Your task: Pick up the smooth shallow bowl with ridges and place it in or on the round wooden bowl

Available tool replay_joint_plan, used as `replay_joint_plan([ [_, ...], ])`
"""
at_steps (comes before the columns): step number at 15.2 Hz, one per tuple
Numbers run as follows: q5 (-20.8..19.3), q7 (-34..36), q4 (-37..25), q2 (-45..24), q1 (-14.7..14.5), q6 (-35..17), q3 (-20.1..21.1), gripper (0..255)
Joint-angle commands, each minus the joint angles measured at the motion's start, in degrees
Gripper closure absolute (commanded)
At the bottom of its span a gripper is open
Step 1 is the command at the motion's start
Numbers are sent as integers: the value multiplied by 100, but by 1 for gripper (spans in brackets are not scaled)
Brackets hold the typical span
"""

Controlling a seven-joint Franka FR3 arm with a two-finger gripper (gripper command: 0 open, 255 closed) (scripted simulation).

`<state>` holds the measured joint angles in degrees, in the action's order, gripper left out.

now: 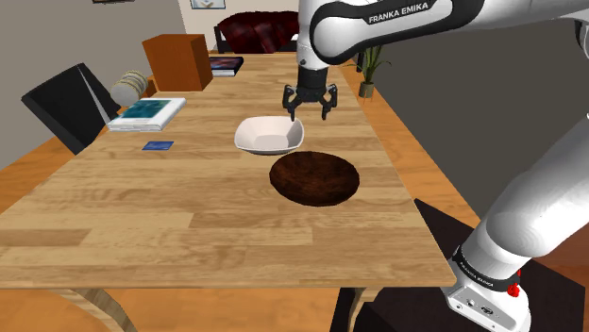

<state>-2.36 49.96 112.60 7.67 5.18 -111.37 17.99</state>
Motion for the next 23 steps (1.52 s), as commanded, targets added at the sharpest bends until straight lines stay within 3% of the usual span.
replay_joint_plan([
  [1, -178, 432, -426, -465, 6, -18, 94, 0],
  [9, -253, 482, -22, -623, 6, -570, 79, 0],
  [17, -253, 482, -23, -624, 6, -569, 79, 0],
  [18, -253, 482, -23, -624, 6, -569, 79, 255],
  [23, -253, 482, -23, -623, 6, -569, 79, 255],
])
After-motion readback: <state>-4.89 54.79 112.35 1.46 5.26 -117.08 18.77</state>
